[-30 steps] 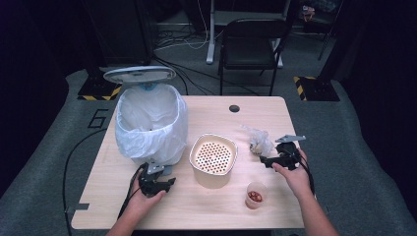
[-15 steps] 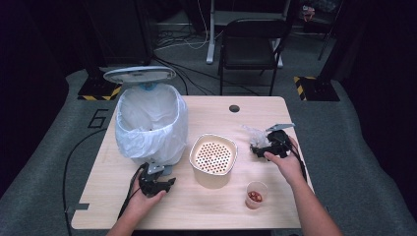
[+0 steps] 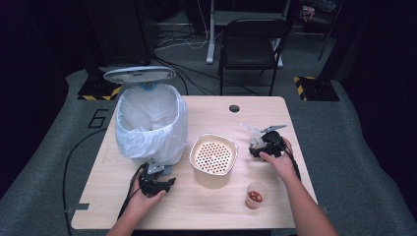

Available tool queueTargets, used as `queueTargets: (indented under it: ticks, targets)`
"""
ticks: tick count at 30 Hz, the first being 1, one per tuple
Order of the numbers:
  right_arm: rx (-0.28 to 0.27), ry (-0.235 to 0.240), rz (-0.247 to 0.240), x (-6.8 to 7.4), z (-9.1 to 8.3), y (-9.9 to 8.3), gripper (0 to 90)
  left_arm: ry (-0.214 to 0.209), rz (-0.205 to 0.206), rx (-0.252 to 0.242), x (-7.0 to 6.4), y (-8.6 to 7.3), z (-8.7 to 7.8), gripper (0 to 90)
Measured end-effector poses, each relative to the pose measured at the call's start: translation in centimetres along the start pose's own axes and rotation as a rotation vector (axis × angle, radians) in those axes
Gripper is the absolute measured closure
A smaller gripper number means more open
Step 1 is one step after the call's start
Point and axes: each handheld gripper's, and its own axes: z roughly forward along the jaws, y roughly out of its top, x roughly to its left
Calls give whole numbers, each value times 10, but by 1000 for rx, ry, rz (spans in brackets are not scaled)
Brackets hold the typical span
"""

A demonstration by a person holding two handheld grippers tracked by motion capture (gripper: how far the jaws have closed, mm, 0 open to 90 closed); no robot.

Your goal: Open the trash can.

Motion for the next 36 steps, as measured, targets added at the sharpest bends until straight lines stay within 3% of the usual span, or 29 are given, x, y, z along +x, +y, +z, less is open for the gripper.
queueTargets:
  ticks: [12, 23, 29, 33, 36]
  targets:
    - [7, -22, 34, -4, 11, -7, 189, 5, 9, 4, 0, 0, 0, 372]
    - [-19, -29, 16, -3, 9, -6, 510, 2, 4, 1, 0, 0, 0, 373]
    - [-4, -3, 30, -6, 2, -5, 635, 4, 6, 1, 0, 0, 0, 373]
    - [-9, 21, 45, -8, -4, -5, 645, 12, 21, 11, 0, 0, -1, 373]
    - [-20, 38, 30, -9, -10, -5, 644, 13, 27, 12, 0, 0, -1, 374]
